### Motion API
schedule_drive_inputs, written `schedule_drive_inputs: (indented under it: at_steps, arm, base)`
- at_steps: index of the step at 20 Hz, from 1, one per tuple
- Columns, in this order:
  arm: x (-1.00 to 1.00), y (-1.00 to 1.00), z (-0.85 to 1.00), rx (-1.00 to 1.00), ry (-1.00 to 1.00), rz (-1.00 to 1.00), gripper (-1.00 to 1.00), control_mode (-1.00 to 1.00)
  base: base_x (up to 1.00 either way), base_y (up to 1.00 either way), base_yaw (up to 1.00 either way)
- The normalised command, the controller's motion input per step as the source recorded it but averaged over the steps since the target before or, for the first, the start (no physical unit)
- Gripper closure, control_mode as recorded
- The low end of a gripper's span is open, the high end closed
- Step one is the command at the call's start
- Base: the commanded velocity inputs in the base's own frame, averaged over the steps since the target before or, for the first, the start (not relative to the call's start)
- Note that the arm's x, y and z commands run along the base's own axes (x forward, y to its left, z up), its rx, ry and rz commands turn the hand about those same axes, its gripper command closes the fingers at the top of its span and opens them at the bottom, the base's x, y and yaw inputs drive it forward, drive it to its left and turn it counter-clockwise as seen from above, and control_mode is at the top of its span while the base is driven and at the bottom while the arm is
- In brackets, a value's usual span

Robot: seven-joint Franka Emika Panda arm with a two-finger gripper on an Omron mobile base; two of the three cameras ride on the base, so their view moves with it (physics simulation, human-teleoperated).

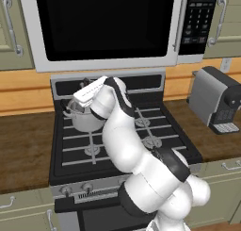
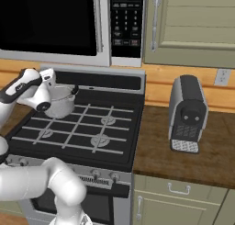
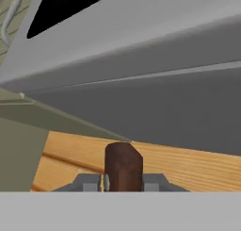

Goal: Put the carrot and mushroom in the pot. Retrieve the spatula and lightly stir the vegetables in the pot.

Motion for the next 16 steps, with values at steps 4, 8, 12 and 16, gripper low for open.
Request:
schedule_drive_inputs:
  at_steps: [4, 8, 12, 16]
  arm:
    - [0.52, 0.14, -0.26, -0.01, -0.06, 0.0, 1.0, -1.0]
    - [0.23, 0.04, -0.09, 0.0, -0.04, 0.0, 1.0, -1.0]
    - [-0.26, 0.0, 0.12, 0.0, -0.07, 0.0, 1.0, -1.0]
    - [-0.25, 0.0, 0.16, 0.0, -0.06, -0.03, 1.0, -1.0]
  base:
    - [0.0, 0.0, 0.0]
    - [0.0, 0.0, 0.0]
    - [0.0, 0.0, 0.0]
    - [0.0, 0.0, 0.0]
